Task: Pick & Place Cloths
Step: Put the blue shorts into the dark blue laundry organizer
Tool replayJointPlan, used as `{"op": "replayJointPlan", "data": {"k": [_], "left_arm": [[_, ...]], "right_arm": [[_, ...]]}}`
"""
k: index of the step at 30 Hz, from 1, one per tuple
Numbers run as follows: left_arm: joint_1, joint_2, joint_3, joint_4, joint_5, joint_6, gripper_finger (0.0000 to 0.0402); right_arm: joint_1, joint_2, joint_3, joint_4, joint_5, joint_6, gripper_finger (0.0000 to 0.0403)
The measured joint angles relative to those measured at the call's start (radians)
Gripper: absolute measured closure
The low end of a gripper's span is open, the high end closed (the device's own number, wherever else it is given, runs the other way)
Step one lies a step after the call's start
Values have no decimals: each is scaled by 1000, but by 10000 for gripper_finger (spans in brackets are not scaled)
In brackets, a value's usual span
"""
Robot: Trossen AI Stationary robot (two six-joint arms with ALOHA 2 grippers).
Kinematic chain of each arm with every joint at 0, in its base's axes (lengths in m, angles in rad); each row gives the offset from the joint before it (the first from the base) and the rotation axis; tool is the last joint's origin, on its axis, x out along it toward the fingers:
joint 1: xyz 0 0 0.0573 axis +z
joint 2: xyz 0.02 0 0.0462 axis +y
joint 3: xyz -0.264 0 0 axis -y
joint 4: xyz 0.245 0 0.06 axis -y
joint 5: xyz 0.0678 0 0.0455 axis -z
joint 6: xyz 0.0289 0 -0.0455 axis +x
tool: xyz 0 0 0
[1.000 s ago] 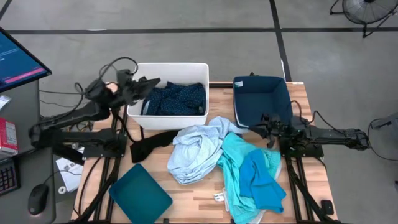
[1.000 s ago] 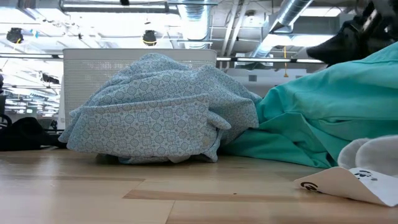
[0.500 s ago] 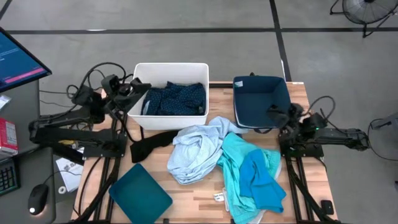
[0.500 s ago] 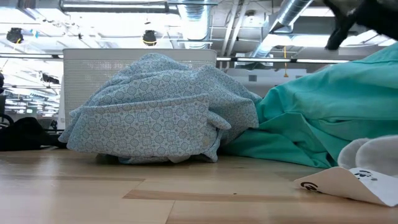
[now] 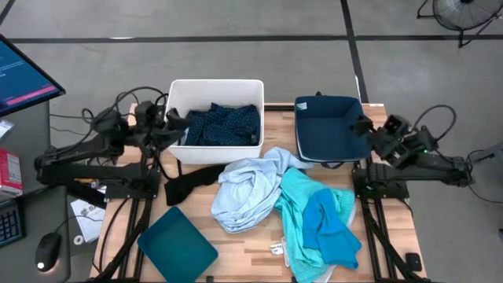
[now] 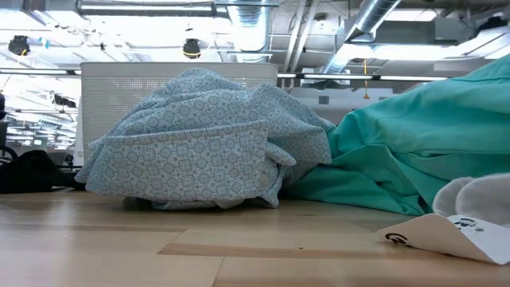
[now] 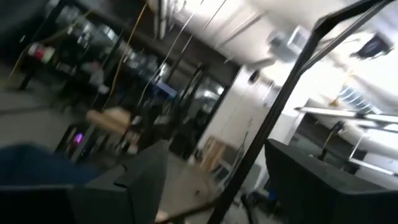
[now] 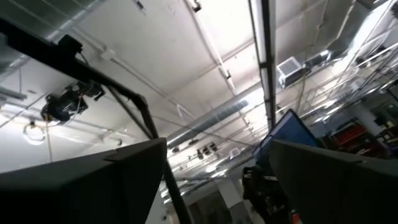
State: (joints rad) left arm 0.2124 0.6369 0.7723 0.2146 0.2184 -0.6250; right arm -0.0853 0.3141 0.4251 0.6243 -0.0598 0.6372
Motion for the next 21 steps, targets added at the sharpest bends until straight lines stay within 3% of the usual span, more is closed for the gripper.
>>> {"op": "replayJointPlan", "data": {"k": [6, 15, 21], "left_arm": [[0, -86, 0, -224, 0, 0, 235], [0, -232, 0, -571, 0, -37, 385], [0, -309, 0, -797, 0, -59, 399]], "right_arm": [[0, 137, 158, -174, -83, -18, 124], [1, 332, 380, -500, -205, -107, 124], [40, 442, 489, -651, -232, -152, 124]]}}
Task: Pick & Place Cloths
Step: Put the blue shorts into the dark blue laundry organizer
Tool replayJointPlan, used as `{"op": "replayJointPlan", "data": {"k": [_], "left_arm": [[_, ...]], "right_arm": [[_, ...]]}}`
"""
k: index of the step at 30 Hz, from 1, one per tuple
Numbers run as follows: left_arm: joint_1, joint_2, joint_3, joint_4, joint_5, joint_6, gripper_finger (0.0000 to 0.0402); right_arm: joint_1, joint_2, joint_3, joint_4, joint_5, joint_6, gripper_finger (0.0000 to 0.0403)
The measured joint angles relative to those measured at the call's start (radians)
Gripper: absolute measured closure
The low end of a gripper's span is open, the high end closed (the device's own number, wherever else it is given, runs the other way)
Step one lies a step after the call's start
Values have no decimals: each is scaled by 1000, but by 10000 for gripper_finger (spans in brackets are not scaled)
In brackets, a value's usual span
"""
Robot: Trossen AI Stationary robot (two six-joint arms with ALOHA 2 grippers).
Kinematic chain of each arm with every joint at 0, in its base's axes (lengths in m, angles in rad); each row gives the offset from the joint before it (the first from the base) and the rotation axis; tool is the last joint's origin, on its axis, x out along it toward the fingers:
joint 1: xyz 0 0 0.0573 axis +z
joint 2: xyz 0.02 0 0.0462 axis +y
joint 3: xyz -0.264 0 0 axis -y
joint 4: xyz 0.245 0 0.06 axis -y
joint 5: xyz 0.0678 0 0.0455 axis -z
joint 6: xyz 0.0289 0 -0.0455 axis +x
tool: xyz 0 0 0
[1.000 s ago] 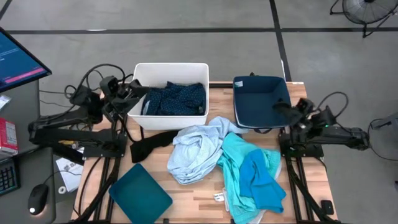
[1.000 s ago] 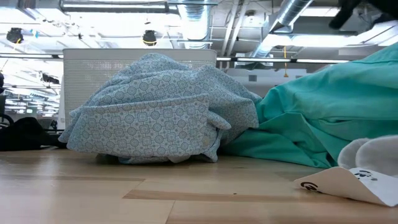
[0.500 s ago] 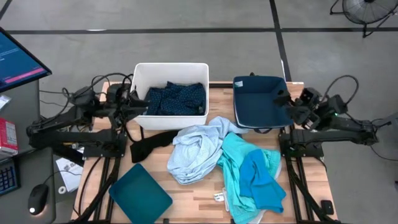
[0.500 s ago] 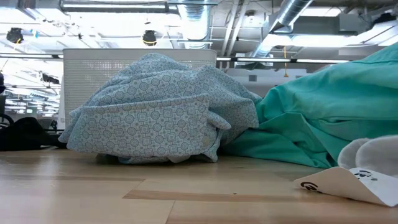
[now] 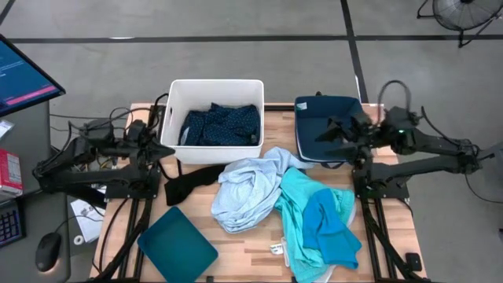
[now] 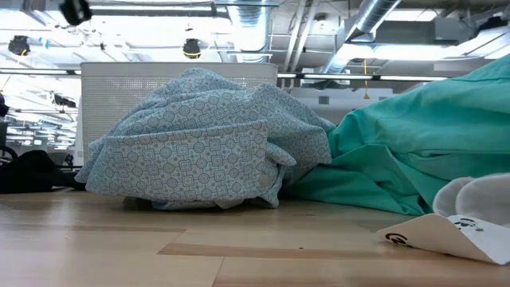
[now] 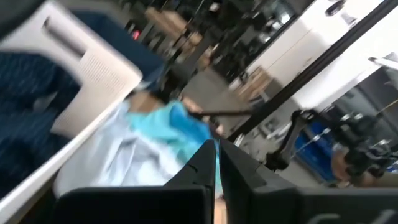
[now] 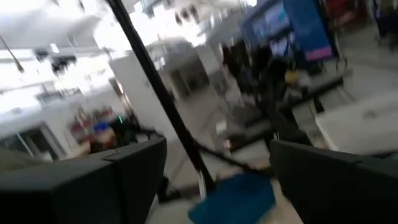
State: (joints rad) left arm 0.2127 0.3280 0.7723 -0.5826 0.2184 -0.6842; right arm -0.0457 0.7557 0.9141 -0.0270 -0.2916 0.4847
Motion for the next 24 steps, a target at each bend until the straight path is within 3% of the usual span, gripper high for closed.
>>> {"op": "replayJointPlan", "data": {"k": [9, 18, 24], "left_arm": [[0, -27, 0, -213, -42, 74, 401], [0, -28, -4, -223, -126, 297, 401], [0, -31, -68, -224, -135, 365, 401]], "right_arm": [[127, 160, 100, -329, 4, -20, 124], [307, 276, 104, -488, 0, 114, 124], [399, 340, 104, -568, 1, 216, 124]]}}
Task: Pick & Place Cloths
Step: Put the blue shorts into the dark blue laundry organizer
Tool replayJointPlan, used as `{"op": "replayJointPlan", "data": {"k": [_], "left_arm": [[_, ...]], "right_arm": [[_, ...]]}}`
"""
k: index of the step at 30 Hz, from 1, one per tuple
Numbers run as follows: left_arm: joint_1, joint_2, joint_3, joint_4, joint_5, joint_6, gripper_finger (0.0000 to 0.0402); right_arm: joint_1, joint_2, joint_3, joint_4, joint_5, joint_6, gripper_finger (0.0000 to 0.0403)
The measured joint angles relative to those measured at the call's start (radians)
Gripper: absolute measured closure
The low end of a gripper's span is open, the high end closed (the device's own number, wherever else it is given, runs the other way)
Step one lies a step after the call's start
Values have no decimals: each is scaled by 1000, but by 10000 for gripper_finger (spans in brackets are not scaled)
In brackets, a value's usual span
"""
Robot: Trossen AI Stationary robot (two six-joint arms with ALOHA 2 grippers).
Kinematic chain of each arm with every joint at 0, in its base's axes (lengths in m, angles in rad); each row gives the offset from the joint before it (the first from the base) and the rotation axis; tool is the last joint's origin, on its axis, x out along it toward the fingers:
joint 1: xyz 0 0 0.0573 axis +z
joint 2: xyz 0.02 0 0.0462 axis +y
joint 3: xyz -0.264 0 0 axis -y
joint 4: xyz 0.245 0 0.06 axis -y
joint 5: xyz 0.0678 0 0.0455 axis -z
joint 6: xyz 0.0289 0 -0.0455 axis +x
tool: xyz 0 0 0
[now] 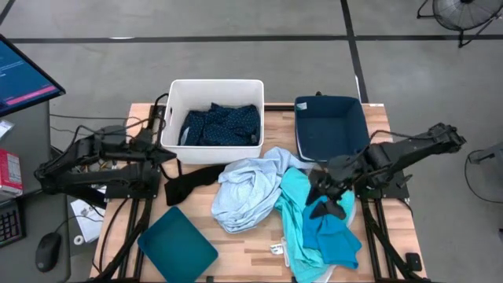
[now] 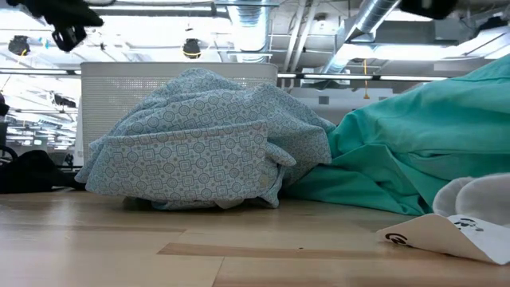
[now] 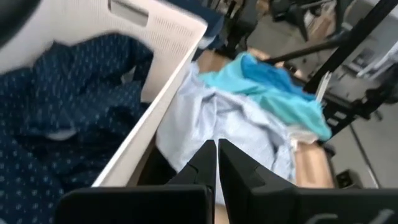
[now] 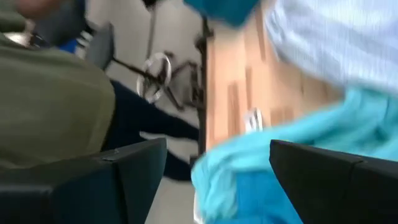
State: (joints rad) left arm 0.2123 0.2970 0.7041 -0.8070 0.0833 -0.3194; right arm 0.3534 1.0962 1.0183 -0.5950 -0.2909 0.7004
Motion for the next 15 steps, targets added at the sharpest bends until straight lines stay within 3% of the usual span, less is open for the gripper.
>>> {"op": "replayJointPlan", "data": {"k": [6, 10, 15], "left_arm": [[0, -74, -124, 13, -1, -21, 401], [0, -146, -130, 50, -2, -32, 401], [0, -234, -130, 53, -117, -64, 401]], "right_arm": [[64, 82, 0, -88, 0, 62, 124], [95, 141, 0, -143, 1, 93, 124], [121, 219, 0, -231, 3, 113, 124]]}}
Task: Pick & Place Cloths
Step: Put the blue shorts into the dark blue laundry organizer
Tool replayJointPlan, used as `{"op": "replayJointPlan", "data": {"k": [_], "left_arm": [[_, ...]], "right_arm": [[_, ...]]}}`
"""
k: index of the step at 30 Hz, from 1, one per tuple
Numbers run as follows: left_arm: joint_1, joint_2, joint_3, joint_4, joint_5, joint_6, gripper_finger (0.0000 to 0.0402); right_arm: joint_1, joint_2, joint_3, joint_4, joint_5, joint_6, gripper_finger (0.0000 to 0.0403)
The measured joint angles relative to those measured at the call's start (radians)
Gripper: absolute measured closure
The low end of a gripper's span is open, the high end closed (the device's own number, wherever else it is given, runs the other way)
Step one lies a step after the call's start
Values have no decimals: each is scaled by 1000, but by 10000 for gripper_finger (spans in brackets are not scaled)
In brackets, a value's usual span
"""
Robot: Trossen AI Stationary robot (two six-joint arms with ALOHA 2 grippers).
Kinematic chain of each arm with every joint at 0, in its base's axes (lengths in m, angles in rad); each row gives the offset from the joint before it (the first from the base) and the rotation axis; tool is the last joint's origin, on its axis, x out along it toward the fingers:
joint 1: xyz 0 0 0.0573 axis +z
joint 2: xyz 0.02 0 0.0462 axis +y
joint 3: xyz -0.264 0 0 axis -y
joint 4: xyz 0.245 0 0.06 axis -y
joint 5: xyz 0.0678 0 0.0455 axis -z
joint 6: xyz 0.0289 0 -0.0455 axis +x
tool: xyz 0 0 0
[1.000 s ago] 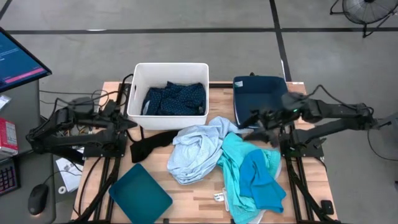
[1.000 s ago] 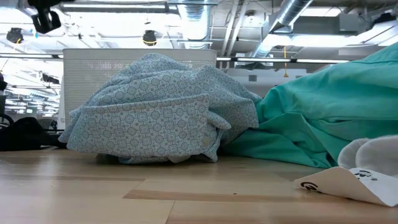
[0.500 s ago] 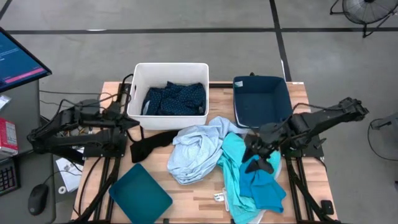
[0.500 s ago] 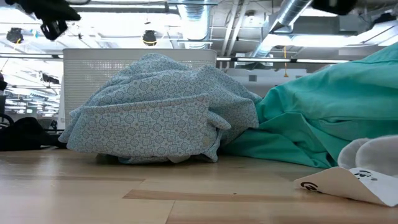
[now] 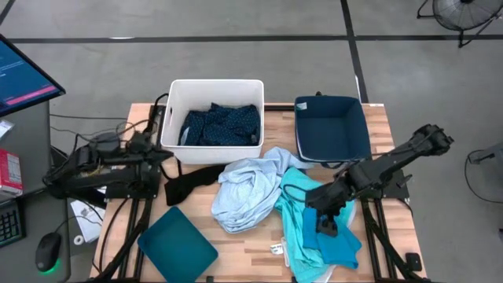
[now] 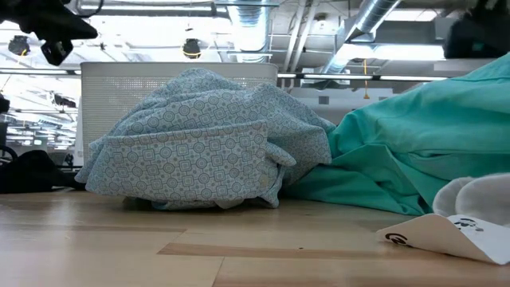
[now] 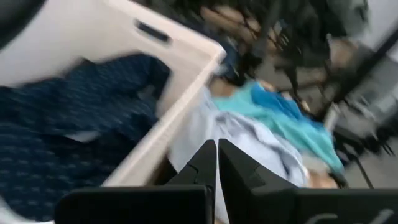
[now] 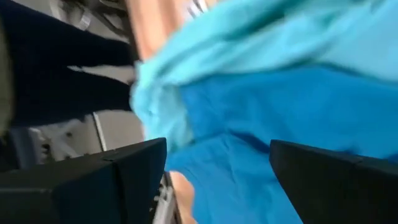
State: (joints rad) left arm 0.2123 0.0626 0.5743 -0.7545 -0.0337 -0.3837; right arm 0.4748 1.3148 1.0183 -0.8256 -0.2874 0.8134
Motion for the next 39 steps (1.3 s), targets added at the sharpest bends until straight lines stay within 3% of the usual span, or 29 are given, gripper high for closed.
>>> {"op": "replayJointPlan", "data": {"k": [3, 10, 18, 27, 39], "left_arm": [[0, -24, 0, 36, -48, -8, 401], [0, -17, -24, 177, -56, 38, 401], [0, -17, -166, 378, -45, 10, 401], [0, -16, -267, 458, -45, 4, 401], [0, -17, -277, 465, 5, -23, 401]], "right_arm": [[11, 47, 0, -41, 1, 0, 124], [13, 129, 0, -142, 57, 47, 124], [17, 80, 0, -153, 87, 159, 124], [23, 60, 0, -271, 312, 277, 124], [30, 189, -12, -255, 289, 273, 130]]}}
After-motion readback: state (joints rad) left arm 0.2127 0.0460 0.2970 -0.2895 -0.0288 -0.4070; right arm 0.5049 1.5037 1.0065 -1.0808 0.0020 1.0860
